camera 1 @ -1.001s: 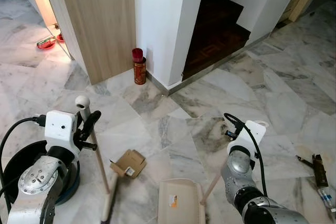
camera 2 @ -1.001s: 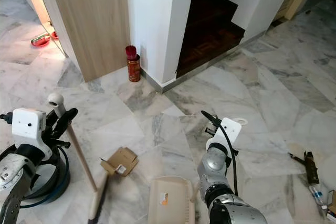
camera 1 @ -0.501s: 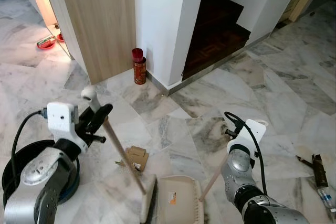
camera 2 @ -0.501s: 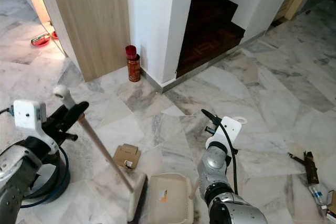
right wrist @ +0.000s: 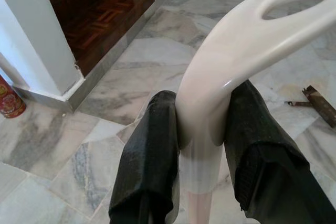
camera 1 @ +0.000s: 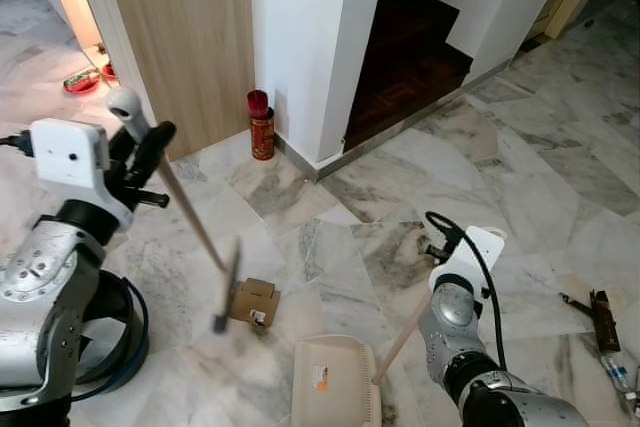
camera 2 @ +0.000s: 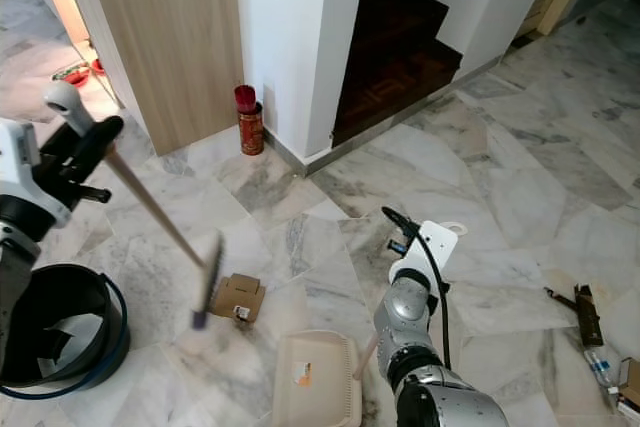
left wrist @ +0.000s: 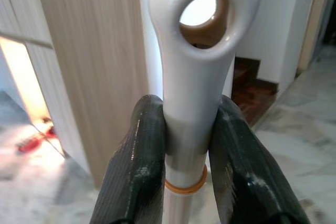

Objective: Sweep floor

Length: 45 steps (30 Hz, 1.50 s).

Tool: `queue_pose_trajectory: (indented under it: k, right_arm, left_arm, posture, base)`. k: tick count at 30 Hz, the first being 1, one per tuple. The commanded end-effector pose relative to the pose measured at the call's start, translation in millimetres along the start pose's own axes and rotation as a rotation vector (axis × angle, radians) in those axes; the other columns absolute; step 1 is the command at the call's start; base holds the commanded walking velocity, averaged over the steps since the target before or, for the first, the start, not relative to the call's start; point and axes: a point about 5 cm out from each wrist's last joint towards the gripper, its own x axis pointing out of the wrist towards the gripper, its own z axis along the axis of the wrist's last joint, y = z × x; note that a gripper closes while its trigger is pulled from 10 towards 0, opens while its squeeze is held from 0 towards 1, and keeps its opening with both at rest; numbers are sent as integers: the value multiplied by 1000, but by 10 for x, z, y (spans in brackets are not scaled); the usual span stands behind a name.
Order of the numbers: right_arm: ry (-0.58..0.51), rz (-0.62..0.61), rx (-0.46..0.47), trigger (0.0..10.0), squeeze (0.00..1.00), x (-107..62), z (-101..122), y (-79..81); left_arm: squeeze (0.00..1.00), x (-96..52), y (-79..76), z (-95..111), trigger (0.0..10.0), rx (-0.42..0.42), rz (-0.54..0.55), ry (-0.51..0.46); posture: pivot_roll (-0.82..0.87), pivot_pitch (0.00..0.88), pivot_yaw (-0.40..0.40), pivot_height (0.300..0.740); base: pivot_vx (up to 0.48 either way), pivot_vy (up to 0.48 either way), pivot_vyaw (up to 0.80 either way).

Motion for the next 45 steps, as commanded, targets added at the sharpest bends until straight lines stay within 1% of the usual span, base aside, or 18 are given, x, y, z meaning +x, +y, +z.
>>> queue_pose_trajectory:
  k: [1,2,3,5,6,8,9,10,13,16,22,26,28,30,36,39,40,45]
  right_arm:
    - [-14,-15,5,10000,0,35,50,-31]
    - [-14,-15,5,10000,0,35,50,-31]
    - [-13,-17,2,10000,0,30,38,-41]
    - [-12,-18,3,10000,0,29,35,-44]
    - [-10,-17,3,10000,0,23,25,-43]
    - [-8,-16,4,10000,0,16,15,-41]
    - [-8,-16,4,10000,0,16,15,-41]
    - [-8,-16,4,10000,0,12,10,-41]
    - [-7,-15,4,10000,0,13,8,-47]
    - [-8,-18,3,10000,0,16,7,-59]
    - [-10,-22,0,10000,0,18,0,-90]
    - [-10,-24,-2,10000,0,20,0,-96]
    - [-9,-22,1,10000,0,22,4,-91]
    - [-9,-19,2,10000,0,19,4,-81]
    - [-8,-14,8,10000,0,10,5,-48]
    - [-8,-11,9,10000,0,7,1,-46]
    - [-7,-11,8,10000,0,5,-4,-53]
    - [-8,-12,3,10000,0,10,-11,-84]
  left_arm:
    - [0,-32,-29,47,10000,78,-35,-22]
    - [0,-32,-29,47,10000,78,-35,-22]
    - [0,-85,-27,-76,10000,95,-56,23]
    - [0,-102,-23,-117,10000,88,-55,35]
    - [0,-143,-28,-241,10000,70,-59,70]
    - [0,-188,-55,-375,10000,63,-77,111]
    - [0,-188,-55,-375,10000,63,-77,111]
    - [0,-235,-90,-512,10000,68,-103,149]
    - [0,-271,-78,-676,10000,74,-97,182]
    - [0,-261,-63,-746,10000,93,-87,187]
    - [0,-213,-126,-801,10000,105,-121,177]
    - [0,-217,-152,-797,10000,107,-159,177]
    - [0,-223,-80,-764,10000,140,-131,155]
    - [0,-217,-59,-754,10000,149,-117,142]
    - [0,-171,-69,-741,10000,180,-96,106]
    - [0,-129,-128,-767,10000,201,-119,91]
    - [0,-111,-174,-794,10000,194,-136,85]
    - [0,-46,-279,-853,10000,163,-153,69]
  posture:
    - [181,95,-144,740]
    - [181,95,-144,740]
    - [181,100,-143,740]
    - [181,100,-143,740]
    - [181,101,-142,740]
    - [175,103,-144,740]
    - [175,103,-144,740]
    - [171,106,-145,740]
    - [166,110,-146,740]
    - [162,114,-147,740]
    - [152,117,-151,740]
    - [150,122,-152,740]
    - [156,124,-154,740]
    - [157,125,-153,740]
    - [150,123,-151,740]
    - [146,118,-150,740]
    - [143,114,-151,740]
    - [139,114,-153,740]
  base:
    - [0,0,0]
    - [0,0,0]
    - [0,0,0]
    - [0,0,0]
    - [0,0,0]
    - [0,0,0]
    - [0,0,0]
    - [0,0,0]
    - [0,0,0]
    - [0,0,0]
    - [0,0,0]
    - [0,0,0]
    - [0,0,0]
    - [0,0,0]
    - [0,0,0]
    - [0,0,0]
    - [0,0,0]
    - [0,0,0]
